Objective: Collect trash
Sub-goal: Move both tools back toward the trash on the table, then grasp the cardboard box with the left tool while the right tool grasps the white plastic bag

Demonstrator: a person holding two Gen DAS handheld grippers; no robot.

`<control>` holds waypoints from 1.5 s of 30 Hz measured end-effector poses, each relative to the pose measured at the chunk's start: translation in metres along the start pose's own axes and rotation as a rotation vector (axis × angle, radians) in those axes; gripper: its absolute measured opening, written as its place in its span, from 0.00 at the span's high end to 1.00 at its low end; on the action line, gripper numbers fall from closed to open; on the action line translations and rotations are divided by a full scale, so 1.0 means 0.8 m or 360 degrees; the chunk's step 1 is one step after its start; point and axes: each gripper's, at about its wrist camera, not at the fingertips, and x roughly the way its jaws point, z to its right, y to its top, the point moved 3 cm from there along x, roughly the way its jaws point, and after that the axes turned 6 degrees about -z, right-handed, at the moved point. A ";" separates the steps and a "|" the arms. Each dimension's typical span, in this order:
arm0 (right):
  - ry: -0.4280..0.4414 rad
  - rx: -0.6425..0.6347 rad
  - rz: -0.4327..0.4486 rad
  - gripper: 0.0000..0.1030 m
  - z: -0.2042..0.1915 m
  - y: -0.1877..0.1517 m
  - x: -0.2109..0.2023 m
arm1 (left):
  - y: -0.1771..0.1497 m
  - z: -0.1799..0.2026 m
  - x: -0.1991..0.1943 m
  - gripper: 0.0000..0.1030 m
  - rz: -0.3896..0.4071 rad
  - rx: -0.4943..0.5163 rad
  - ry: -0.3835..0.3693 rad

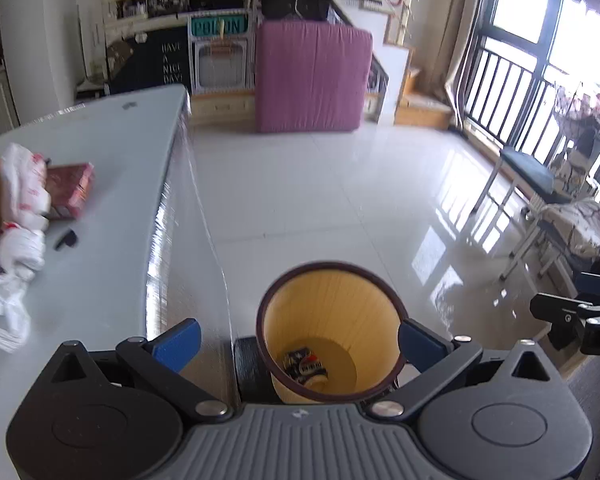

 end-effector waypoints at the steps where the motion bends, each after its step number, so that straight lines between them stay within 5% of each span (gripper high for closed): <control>1: 0.0002 -0.0007 0.0025 0.00 -0.003 0.001 -0.006 | 0.001 -0.003 -0.007 0.00 0.0022 -0.0004 -0.0001; 7: 0.0053 -0.0008 0.0192 0.00 -0.028 0.013 -0.042 | 0.002 -0.024 -0.058 0.00 0.0165 -0.0032 -0.0038; 23: 0.0249 -0.0099 0.0528 0.00 -0.154 0.040 -0.082 | -0.015 -0.160 -0.167 0.00 0.0500 -0.0265 0.0152; 28: 0.0319 -0.0099 0.0584 0.00 -0.197 0.042 -0.073 | -0.019 -0.200 -0.177 0.00 0.0596 -0.0340 0.0207; 34: 0.0383 -0.0038 0.0565 0.00 -0.246 0.043 -0.048 | -0.016 -0.232 -0.177 0.00 0.0759 -0.0566 0.0112; 45: 0.0513 -0.0011 0.0505 0.00 -0.321 0.050 -0.008 | -0.024 -0.299 -0.118 0.00 0.0754 -0.1013 -0.0002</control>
